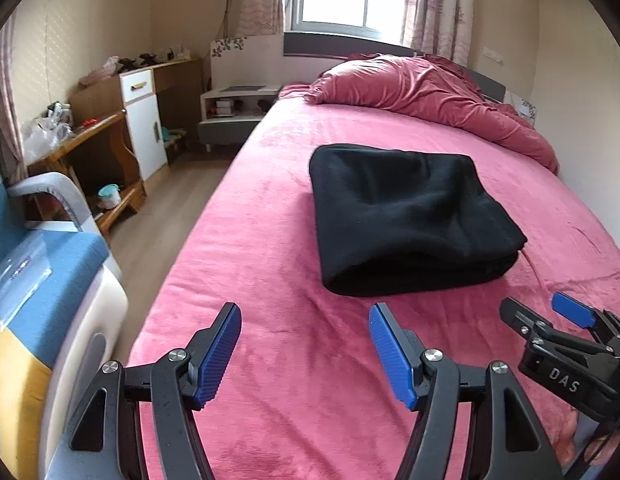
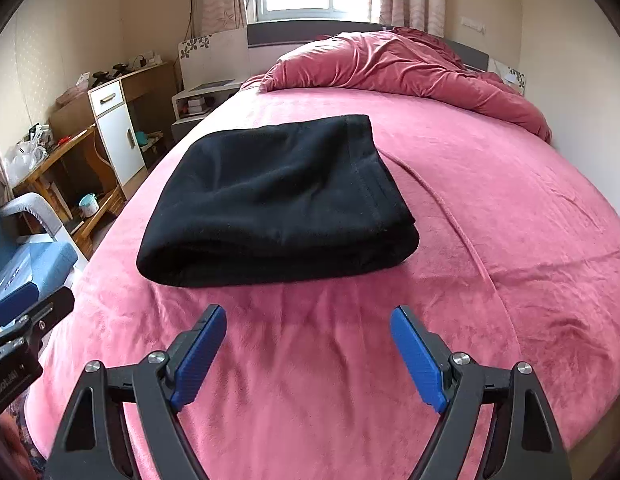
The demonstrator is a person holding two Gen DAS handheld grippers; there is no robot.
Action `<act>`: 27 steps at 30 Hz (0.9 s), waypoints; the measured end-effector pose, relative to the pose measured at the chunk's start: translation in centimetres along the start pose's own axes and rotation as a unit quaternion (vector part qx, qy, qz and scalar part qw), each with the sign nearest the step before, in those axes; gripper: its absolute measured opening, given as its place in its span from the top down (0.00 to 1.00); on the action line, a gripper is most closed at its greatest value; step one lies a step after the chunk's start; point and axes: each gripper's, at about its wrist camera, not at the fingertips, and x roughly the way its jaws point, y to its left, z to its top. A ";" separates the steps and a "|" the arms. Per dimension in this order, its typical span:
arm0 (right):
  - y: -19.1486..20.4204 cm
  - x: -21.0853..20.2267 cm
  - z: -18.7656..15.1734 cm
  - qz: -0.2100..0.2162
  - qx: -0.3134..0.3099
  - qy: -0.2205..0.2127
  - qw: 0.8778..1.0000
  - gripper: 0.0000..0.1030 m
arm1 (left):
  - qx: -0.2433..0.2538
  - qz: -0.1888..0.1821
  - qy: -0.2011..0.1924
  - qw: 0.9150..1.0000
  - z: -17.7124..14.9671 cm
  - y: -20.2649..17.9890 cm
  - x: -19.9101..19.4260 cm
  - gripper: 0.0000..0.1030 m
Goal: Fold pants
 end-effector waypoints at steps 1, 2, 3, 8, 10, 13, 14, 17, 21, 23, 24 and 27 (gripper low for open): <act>-0.1 0.0 0.0 0.000 0.001 -0.001 1.000 0.18 | -0.003 0.000 -0.001 1.000 0.0 0.1 -0.1 0.34; -0.2 -0.1 0.0 -0.001 0.003 -0.002 1.000 0.18 | -0.005 0.001 -0.002 1.000 0.0 0.2 -0.1 0.34; -0.2 -0.2 0.0 0.000 0.004 -0.002 1.000 0.18 | -0.007 0.003 -0.002 1.000 0.0 0.3 -0.1 0.34; -0.3 -0.2 -0.1 -0.001 0.005 0.000 1.000 0.18 | -0.009 0.003 -0.002 1.000 0.0 0.4 -0.1 0.34; -0.2 -0.3 -0.2 -0.002 0.004 0.001 1.000 0.18 | -0.008 0.004 -0.004 1.000 0.0 0.3 -0.2 0.34; -0.2 -0.2 -0.3 -0.002 0.004 0.002 1.000 0.18 | -0.006 0.003 -0.006 1.000 -0.1 0.2 -0.3 0.34; -0.2 -0.2 -0.3 -0.002 0.005 0.003 1.000 0.18 | -0.006 0.004 -0.005 1.000 -0.1 0.2 -0.3 0.34; -0.3 -0.2 -0.3 -0.002 0.006 0.003 1.000 0.18 | -0.006 0.003 -0.002 1.000 -0.1 0.2 -0.2 0.34; -0.4 -0.1 -0.4 -0.003 0.008 0.004 1.000 0.18 | -0.005 0.004 0.001 1.000 -0.2 0.2 -0.1 0.34; -0.5 -0.1 -0.5 -0.003 0.008 0.004 1.000 0.18 | -0.004 0.004 0.002 1.000 -0.2 0.1 -0.1 0.34; -0.5 -0.1 -0.5 -0.003 0.008 0.004 1.000 0.18 | -0.004 0.005 0.002 1.000 -0.2 0.2 0.0 0.34; -0.6 -0.1 -0.5 -0.003 0.008 0.004 1.000 0.17 | -0.006 0.004 0.003 1.000 -0.2 0.2 -0.1 0.34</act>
